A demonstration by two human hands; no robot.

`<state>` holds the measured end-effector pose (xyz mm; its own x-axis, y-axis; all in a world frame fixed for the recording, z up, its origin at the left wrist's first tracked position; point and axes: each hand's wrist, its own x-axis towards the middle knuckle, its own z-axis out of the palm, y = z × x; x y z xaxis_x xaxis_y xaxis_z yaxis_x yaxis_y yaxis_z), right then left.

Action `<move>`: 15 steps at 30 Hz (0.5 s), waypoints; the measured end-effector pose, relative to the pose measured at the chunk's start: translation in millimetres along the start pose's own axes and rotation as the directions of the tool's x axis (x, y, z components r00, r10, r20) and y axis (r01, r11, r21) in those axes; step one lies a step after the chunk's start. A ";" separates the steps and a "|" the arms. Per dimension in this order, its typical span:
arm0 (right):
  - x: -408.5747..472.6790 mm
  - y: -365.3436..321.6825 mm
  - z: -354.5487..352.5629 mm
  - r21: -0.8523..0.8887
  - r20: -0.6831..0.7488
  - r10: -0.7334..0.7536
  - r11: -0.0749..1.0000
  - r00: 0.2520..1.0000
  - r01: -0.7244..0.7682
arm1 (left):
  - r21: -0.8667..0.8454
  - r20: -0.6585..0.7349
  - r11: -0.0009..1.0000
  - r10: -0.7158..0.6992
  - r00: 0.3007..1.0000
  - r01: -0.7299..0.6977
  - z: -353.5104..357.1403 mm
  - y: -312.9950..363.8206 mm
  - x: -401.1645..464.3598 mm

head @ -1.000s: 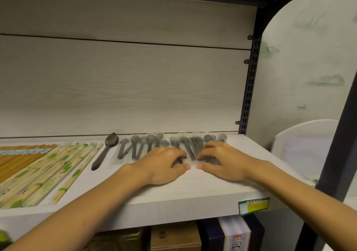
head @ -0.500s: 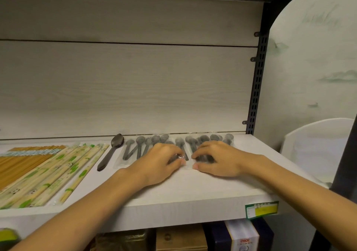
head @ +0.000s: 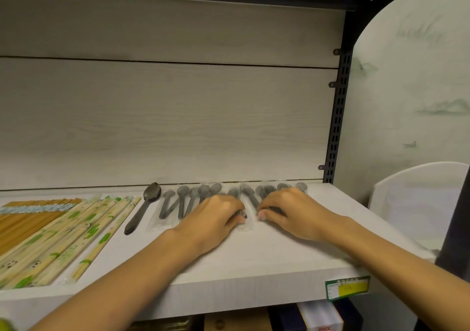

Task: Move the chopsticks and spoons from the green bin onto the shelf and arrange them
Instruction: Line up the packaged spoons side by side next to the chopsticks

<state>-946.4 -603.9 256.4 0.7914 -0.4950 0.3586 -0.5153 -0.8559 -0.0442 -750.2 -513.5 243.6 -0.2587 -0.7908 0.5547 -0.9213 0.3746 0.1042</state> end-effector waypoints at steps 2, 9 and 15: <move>-0.2 -0.7 -0.6 -0.007 -0.035 0.018 1.000 0.999 -0.019 | -0.014 -0.033 1.000 0.018 0.999 -0.019 1.7 -3.1 0.0; 4.4 -4.6 -2.4 0.003 0.022 0.087 0.996 0.996 -0.087 | -0.047 -0.104 0.998 0.036 0.994 -0.041 2.3 -11.5 2.9; 10.6 -12.1 -3.0 -0.038 0.098 0.092 0.995 0.991 -0.088 | 0.027 -0.245 0.996 0.087 0.966 -0.083 -9.6 -10.0 -3.5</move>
<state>-932.8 -598.3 263.6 0.7691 -0.5838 0.2602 -0.5955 -0.8023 -0.0400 -737.4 -509.9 248.5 -0.2588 -0.6122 0.7471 -0.9043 0.4255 0.0354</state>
